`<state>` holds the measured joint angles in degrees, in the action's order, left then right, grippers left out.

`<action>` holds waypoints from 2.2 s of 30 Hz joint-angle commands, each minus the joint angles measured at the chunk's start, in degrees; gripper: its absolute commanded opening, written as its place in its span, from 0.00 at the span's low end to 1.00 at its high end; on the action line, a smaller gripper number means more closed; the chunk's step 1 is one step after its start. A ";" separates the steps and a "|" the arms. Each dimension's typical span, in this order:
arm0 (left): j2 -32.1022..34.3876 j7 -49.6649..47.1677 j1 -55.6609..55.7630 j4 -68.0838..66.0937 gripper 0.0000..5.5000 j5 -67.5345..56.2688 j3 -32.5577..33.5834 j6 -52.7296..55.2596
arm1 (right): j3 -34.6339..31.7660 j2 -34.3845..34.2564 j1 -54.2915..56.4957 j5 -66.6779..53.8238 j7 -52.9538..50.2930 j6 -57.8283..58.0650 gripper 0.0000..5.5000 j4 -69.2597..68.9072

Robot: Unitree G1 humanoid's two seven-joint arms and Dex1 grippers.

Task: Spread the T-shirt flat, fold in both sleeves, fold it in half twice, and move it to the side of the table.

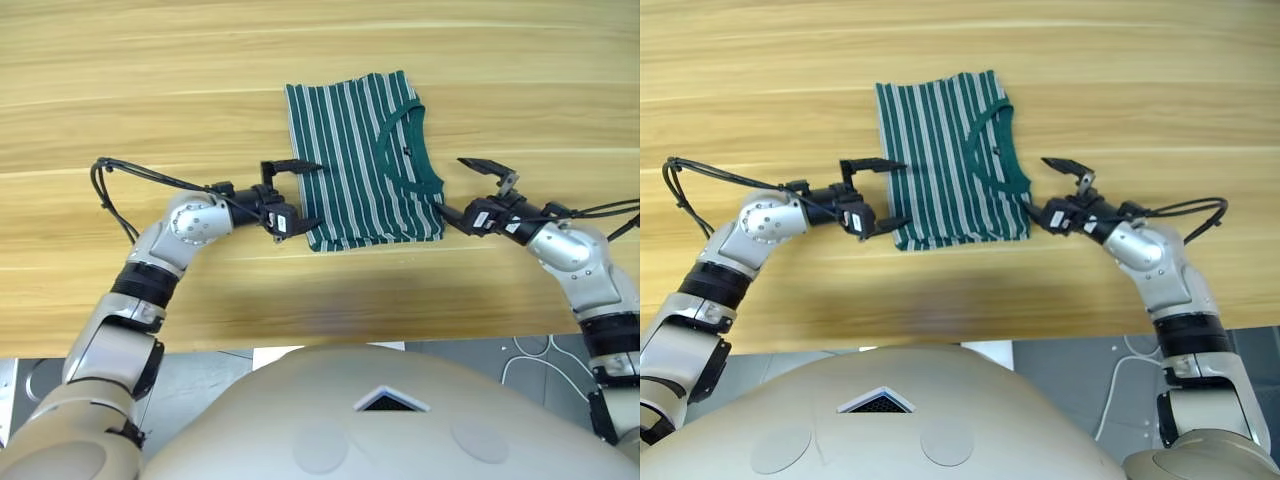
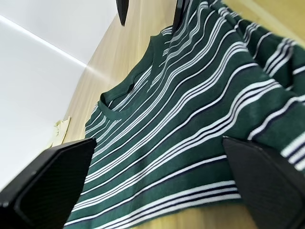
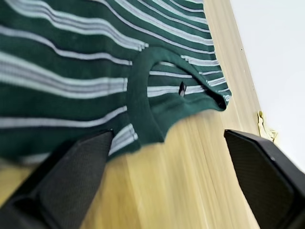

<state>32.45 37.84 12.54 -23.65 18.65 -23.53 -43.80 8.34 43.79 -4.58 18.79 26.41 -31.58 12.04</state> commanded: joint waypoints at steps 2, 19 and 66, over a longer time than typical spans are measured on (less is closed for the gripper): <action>5.05 1.81 -2.93 -5.02 0.89 5.47 -2.91 2.22 | -2.26 2.02 -2.55 -4.93 2.53 -1.24 0.79 -2.54; 9.00 15.37 -4.43 15.56 0.89 -38.92 9.25 5.87 | -2.53 5.49 -10.74 -14.46 12.63 -7.65 0.79 -12.01; 13.51 17.99 -11.12 13.37 0.26 -8.88 0.22 2.68 | 11.76 5.58 -6.82 5.77 12.25 -1.46 0.17 -13.93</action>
<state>45.52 55.36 1.18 -9.21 8.37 -22.28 -41.27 18.53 49.65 -10.72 21.65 37.52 -34.96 -4.05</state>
